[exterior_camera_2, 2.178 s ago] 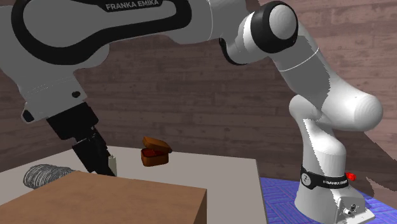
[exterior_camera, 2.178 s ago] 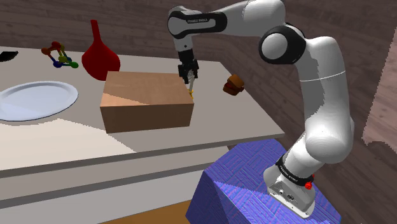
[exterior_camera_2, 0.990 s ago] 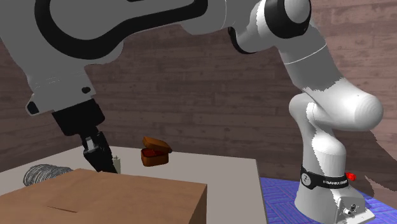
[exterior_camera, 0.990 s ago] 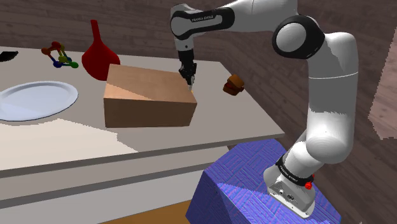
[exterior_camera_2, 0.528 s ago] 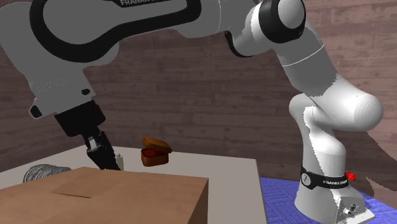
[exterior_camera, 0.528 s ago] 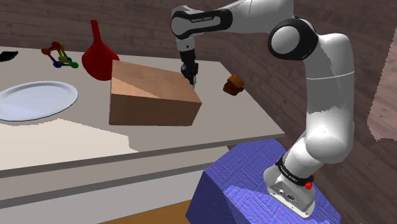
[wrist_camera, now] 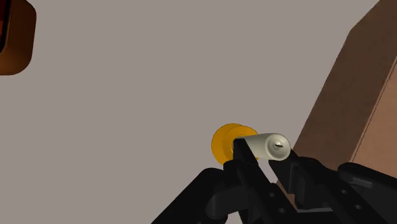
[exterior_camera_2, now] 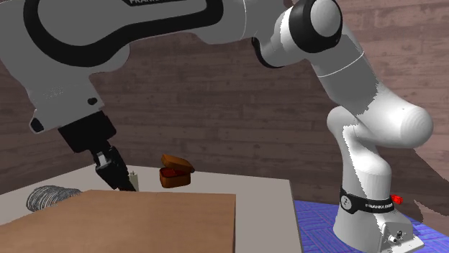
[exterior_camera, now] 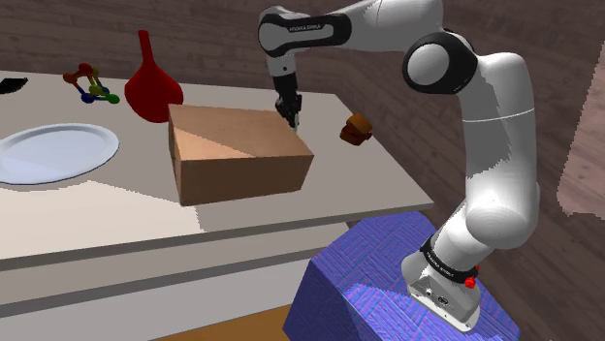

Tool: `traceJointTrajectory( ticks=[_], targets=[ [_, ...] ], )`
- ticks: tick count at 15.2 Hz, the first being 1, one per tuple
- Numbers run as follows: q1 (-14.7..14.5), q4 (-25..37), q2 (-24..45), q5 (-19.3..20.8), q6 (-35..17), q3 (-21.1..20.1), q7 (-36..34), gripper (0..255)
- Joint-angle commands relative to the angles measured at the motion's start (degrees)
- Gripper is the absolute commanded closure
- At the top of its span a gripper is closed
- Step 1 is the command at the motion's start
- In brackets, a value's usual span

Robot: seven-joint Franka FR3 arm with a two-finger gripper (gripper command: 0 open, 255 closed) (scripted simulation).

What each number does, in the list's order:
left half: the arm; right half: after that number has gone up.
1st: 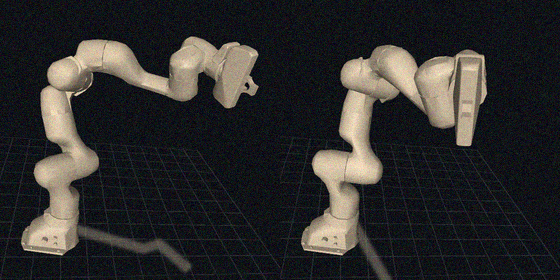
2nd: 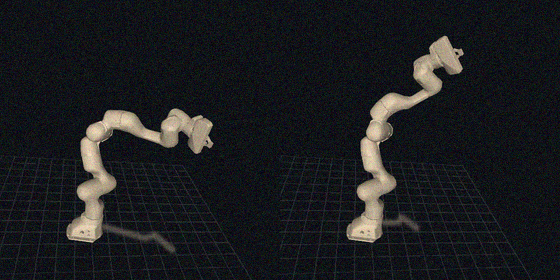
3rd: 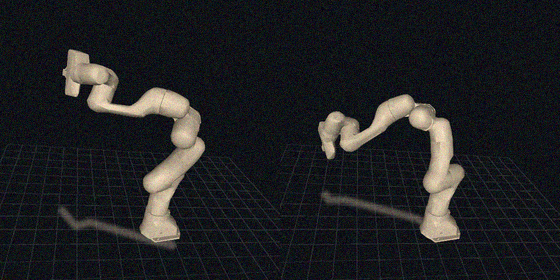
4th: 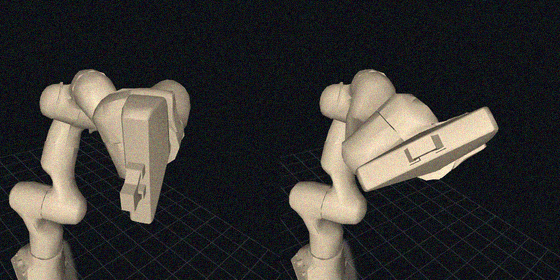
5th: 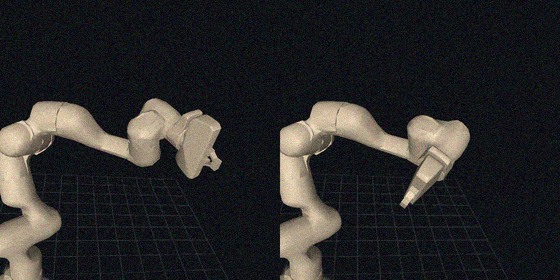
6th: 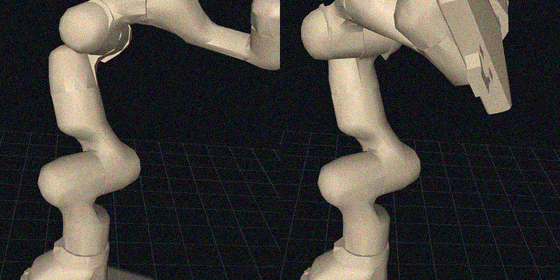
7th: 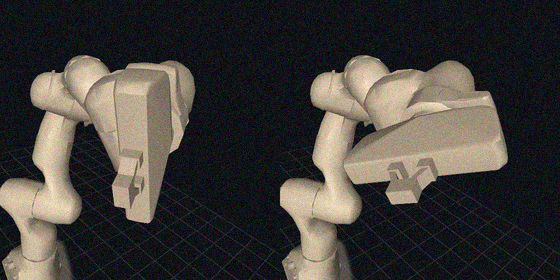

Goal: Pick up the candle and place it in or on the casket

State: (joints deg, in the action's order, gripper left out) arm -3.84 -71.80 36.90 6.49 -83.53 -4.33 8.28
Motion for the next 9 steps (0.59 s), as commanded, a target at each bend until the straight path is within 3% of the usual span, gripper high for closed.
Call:
traceJointTrajectory(
  ticks=[1,9],
  targets=[
    [0.0,0.9,0.0,0.0,1.0,0.1,0.1,255],
    [-0.2,6.3,-0.5,0.0,6.8,0.1,0.6,255]
  ],
)
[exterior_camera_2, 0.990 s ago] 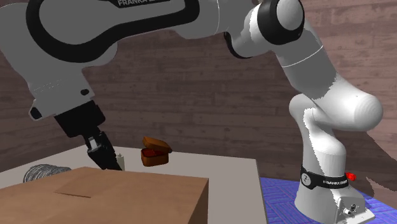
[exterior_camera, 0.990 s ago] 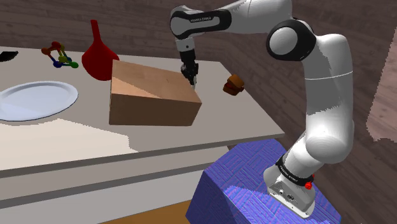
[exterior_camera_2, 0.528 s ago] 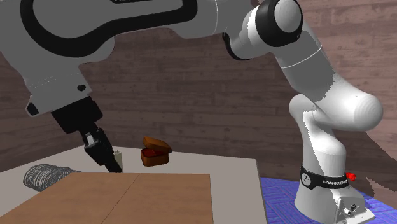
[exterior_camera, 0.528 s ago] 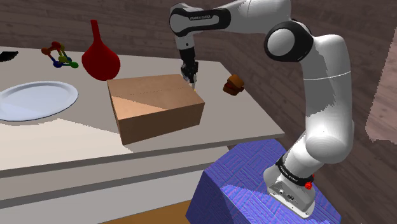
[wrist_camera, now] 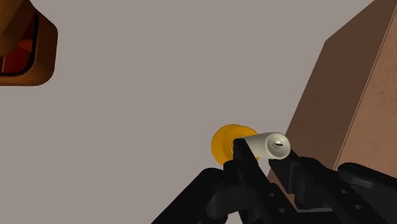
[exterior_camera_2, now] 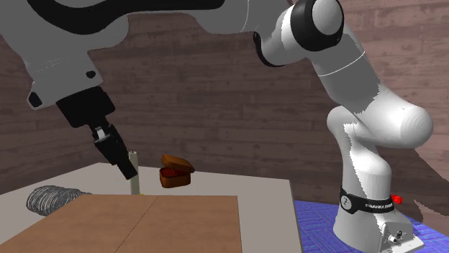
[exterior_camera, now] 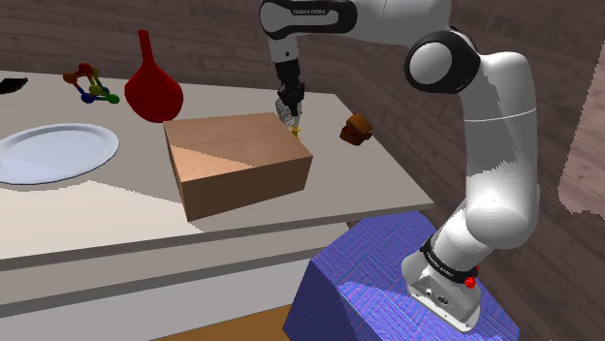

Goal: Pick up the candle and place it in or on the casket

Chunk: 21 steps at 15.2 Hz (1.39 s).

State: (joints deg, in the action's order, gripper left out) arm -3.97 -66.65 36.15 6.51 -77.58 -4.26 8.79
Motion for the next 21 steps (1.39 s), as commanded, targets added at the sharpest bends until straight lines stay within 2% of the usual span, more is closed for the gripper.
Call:
traceJointTrajectory(
  ticks=[1,14,17,21],
  targets=[
    [-0.1,1.9,0.2,0.0,1.7,0.0,0.1,255],
    [-0.8,16.4,3.0,0.4,13.4,0.2,1.1,255],
    [2.0,8.4,-1.7,1.0,9.8,0.9,4.2,255],
    [5.5,1.5,-5.9,2.0,6.6,2.2,8.5,255]
  ],
)
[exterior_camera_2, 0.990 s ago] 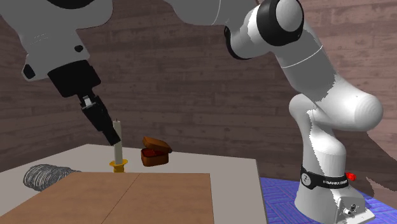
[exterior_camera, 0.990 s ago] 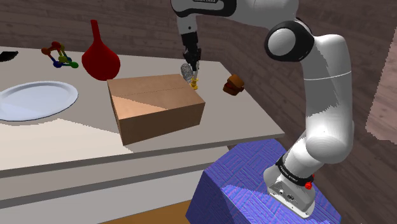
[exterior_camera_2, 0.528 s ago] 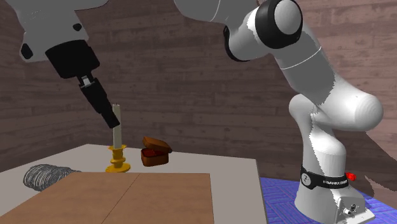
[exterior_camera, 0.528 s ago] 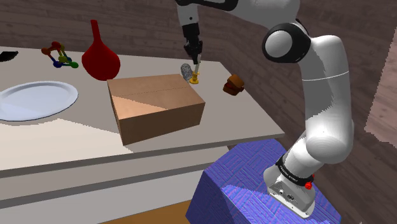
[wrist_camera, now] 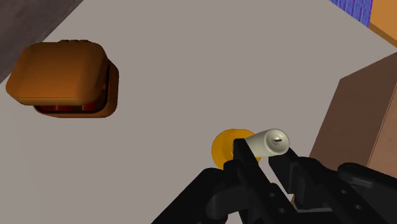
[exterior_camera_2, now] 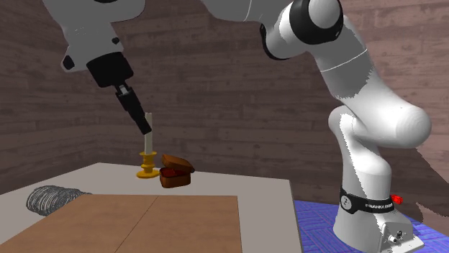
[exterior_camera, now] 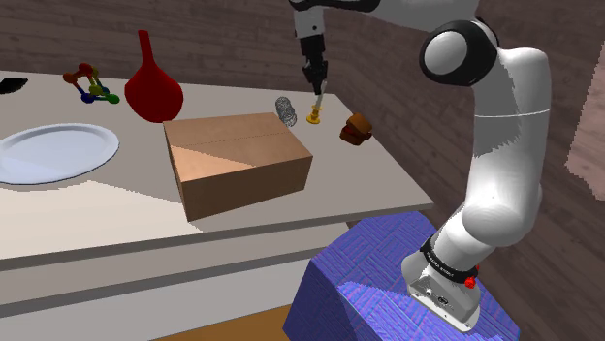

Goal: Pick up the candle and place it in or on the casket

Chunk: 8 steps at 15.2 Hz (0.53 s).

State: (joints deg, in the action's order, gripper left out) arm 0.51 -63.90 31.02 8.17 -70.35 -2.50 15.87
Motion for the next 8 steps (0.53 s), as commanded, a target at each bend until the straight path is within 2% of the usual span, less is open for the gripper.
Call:
traceJointTrajectory(
  ticks=[1,8],
  targets=[
    [1.9,-2.5,-1.6,0.6,-1.3,0.7,2.6,255],
    [7.6,-8.3,-5.0,2.6,-5.0,3.4,10.5,255]
  ],
)
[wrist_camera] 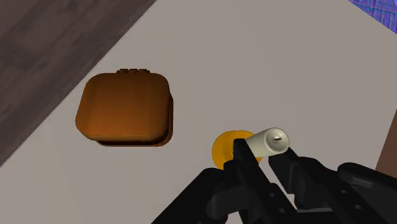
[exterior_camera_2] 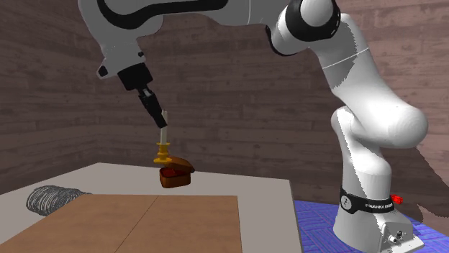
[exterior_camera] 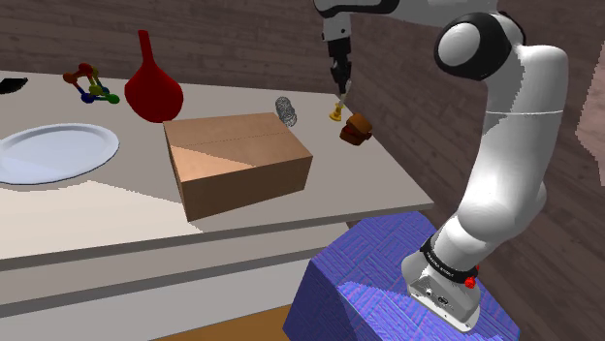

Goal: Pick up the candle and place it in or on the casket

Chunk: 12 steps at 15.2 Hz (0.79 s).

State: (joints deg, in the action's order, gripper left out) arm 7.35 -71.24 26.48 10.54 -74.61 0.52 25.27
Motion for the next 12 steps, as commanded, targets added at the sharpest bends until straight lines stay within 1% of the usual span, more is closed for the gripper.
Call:
traceJointTrajectory(
  ticks=[1,6,11,12],
  targets=[
    [1.6,-1.4,-0.7,0.6,-1.1,0.7,2.2,255],
    [5.6,-2.0,-0.8,1.9,-2.9,2.8,8.1,255],
    [9.7,-0.4,0.6,3.1,-4.1,4.7,13.9,255],
    [10.1,-0.1,0.8,3.2,-4.2,4.9,14.6,255]
  ],
)
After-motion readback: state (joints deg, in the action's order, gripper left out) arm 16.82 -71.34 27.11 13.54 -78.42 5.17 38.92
